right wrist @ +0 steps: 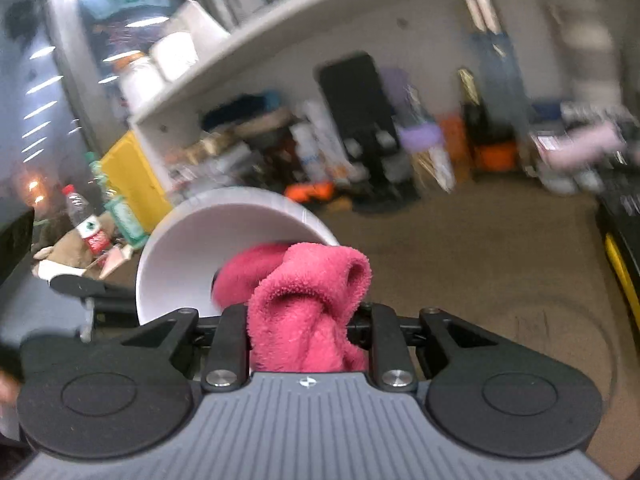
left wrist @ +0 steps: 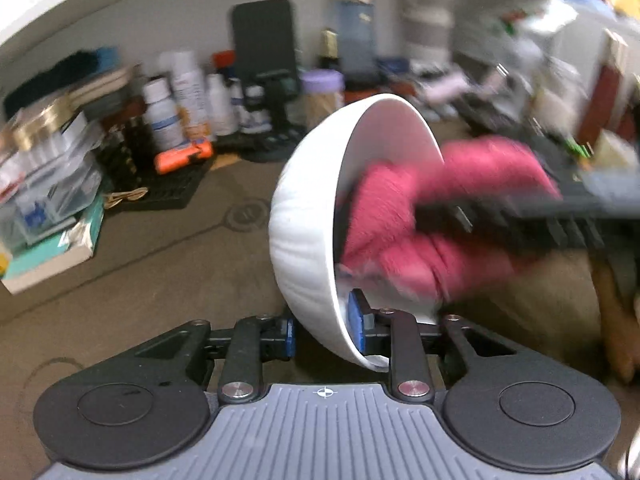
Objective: Clean bowl
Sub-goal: 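Hold the white bowl tilted with the left gripper while the right gripper scrubs inside with the towel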
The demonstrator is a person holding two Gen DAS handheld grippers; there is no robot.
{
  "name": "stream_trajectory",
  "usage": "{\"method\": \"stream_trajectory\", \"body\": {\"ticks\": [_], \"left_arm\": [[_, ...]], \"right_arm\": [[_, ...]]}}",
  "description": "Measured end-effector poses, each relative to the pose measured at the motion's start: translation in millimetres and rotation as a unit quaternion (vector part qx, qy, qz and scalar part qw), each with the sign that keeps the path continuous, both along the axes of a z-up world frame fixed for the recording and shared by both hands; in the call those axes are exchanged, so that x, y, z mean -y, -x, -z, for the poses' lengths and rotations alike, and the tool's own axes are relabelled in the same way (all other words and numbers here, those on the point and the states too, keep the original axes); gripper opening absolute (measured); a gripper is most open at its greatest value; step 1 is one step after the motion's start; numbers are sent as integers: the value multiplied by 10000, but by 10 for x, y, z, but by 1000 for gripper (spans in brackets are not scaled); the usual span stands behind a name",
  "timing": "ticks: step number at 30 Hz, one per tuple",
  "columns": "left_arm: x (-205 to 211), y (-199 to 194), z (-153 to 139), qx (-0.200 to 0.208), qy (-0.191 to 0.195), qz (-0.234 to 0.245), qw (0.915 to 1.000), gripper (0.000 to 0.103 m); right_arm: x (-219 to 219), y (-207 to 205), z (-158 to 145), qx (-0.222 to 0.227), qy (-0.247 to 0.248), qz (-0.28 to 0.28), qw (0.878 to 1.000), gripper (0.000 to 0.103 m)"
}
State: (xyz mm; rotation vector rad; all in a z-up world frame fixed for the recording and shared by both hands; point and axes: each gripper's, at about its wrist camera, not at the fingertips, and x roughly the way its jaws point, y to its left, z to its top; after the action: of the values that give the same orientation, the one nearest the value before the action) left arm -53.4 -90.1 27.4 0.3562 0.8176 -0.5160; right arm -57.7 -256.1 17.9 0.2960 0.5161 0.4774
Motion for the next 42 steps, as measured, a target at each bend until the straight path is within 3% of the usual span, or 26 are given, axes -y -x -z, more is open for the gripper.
{"method": "stream_trajectory", "body": {"ticks": [5,10,12,14,17,20,24,27,31,33,36,37,40,42], "left_arm": [[-51,-42,-8,-25,-57,-73,10000,31],[-164,-152,-15,8,30,-264,9996,31],[-176,-157,-11,34,34,-267,9996,31],[-182,-159,-12,37,44,-253,9997,31],[-172,-156,-13,68,18,-202,9998,32],[-151,-136,-3,95,-47,-160,9998,35],[-168,-123,8,61,-38,-121,9999,36],[-184,-131,29,42,-32,-155,9999,40],[-174,-132,34,36,-42,-125,9999,42],[-156,-122,36,43,-81,-100,9999,43],[-122,-100,39,75,-127,-46,9999,43],[-103,-90,39,64,-113,-4,9999,43],[-70,-80,35,118,-152,-64,9998,41],[-91,-95,42,27,-62,-19,10000,42]], "right_arm": [[-372,19,-234,441,295,-595,9968,22],[-499,312,-364,917,752,-931,9886,22],[-473,398,-248,908,1184,-839,9852,22],[-409,391,-41,567,1453,-843,9842,23],[-271,339,95,275,1159,-927,9885,31],[-225,274,58,147,997,-1147,9883,53],[-406,333,84,435,1675,-1516,9732,59],[-518,459,87,853,2179,-1456,9613,44],[-598,516,91,1034,2529,-1311,9530,27],[-603,510,47,1140,2670,-1147,9500,25],[-572,371,67,733,2506,-1171,9582,25],[-600,345,91,744,2641,-1081,9555,24],[-711,272,104,1019,3119,-652,9424,23],[-727,234,98,1278,3085,-510,9412,23]]}}
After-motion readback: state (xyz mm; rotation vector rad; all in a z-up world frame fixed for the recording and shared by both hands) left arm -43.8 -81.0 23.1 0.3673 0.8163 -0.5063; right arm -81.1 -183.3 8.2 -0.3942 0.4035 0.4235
